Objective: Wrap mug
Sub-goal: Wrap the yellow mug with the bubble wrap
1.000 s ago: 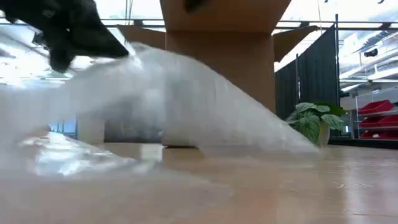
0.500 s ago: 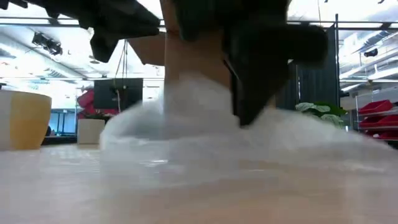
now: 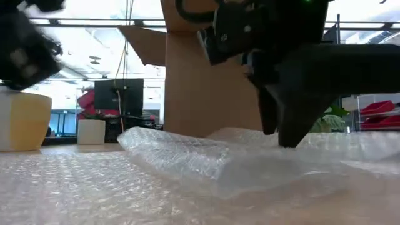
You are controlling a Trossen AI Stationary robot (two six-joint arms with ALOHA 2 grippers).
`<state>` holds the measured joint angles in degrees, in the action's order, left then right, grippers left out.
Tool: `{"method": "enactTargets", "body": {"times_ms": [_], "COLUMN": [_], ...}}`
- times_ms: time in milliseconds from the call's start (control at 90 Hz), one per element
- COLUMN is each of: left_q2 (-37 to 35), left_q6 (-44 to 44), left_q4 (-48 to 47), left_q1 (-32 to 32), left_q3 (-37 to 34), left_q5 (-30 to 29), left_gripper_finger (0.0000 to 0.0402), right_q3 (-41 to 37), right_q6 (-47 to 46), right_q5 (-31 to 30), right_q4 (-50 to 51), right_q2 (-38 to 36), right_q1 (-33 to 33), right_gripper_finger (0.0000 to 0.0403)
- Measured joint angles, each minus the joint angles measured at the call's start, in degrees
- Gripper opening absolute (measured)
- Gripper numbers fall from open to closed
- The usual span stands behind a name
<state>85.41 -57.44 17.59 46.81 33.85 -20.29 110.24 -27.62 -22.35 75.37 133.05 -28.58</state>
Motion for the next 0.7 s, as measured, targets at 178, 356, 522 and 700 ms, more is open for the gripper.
{"method": "enactTargets", "body": {"times_ms": [178,356,522,700], "left_q2": [8.0,12.1,10.9,8.7], "left_q6": [-12.1,-19.0,-24.1,-26.7], "left_q4": [0.0,0.9,0.8,-0.2], "left_q1": [2.0,3.7,7.0,9.9], "left_q3": [0.0,0.4,0.2,-0.1], "left_q5": [5.3,11.9,19.1,21.1], "left_gripper_finger": [0.0103,0.0103,0.0103,0.0103], "right_q3": [0.0,0.0,0.0,0.5], "right_q6": [-2.3,-2.8,-2.8,-2.4], "right_q5": [2.7,3.1,3.1,2.5], "right_q4": [4.8,7.6,14.2,13.6], "right_q2": [-0.1,-0.1,-0.1,-0.9], "right_q1": [-1.1,-2.6,-3.2,-3.3], "right_gripper_finger": [0.0189,0.0189,0.0187,0.0183]}}
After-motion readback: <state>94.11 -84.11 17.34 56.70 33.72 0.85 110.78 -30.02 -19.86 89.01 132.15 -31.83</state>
